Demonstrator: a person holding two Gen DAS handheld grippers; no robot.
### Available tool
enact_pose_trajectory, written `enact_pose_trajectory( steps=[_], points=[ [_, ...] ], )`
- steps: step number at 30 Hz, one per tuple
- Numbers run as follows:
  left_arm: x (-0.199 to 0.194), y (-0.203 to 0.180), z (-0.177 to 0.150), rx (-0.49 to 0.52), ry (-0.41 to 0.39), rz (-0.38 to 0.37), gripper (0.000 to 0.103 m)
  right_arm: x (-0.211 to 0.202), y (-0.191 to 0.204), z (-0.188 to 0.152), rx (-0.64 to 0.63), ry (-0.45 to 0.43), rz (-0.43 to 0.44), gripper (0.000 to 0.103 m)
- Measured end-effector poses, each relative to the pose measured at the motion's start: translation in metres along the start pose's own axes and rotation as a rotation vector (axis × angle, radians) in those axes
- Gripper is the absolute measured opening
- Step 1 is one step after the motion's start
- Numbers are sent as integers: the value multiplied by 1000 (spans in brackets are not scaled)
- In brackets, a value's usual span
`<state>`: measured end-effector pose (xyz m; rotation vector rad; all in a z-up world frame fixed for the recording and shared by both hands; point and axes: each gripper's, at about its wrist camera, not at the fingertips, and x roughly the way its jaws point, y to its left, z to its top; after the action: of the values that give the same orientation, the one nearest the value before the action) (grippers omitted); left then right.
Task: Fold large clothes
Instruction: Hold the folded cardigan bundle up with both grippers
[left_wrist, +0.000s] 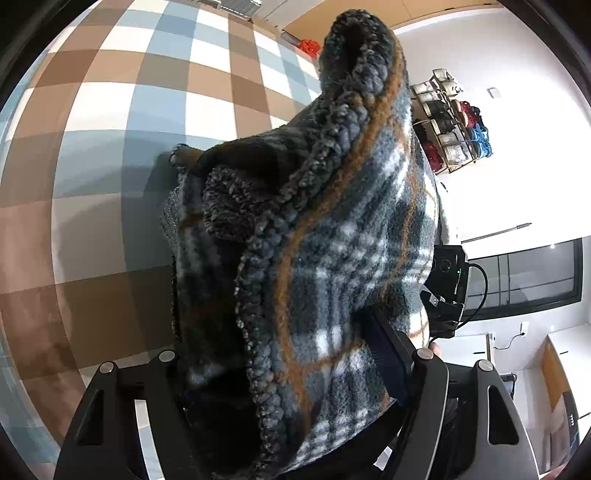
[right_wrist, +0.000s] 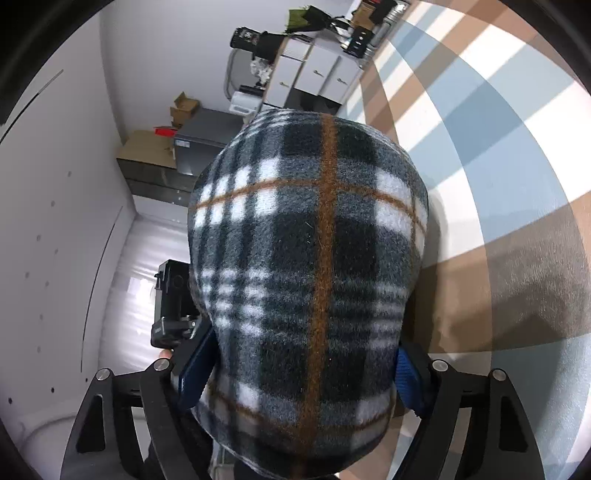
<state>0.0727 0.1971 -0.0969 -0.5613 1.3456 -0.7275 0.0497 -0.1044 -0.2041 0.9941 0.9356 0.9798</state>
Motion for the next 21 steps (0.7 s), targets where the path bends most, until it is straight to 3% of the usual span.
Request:
enact_pose_trajectory(
  steps=[7, 10, 13, 16, 18, 21],
  points=[
    [3, -6, 4, 42, 1, -14, 71, -29, -5, -9, 16, -38, 37, 82],
    [13, 1, 7, 44, 12, 20, 71, -37, -16, -14, 45, -49, 18, 82],
    [13, 18, 7, 17, 0, 80, 71, -41, -27, -17, 76, -36, -56, 83],
    [-3, 27, 7, -9, -43, 105, 70, -45, -26, -21, 27, -27, -125, 87],
    [-19, 20, 5, 16, -75, 115, 70, -47, -19, -24, -24, -33, -168, 91],
    [-55, -13, 2, 106, -166, 208, 71, -49, -14, -27, -75, -49, -223, 96]
  ],
)
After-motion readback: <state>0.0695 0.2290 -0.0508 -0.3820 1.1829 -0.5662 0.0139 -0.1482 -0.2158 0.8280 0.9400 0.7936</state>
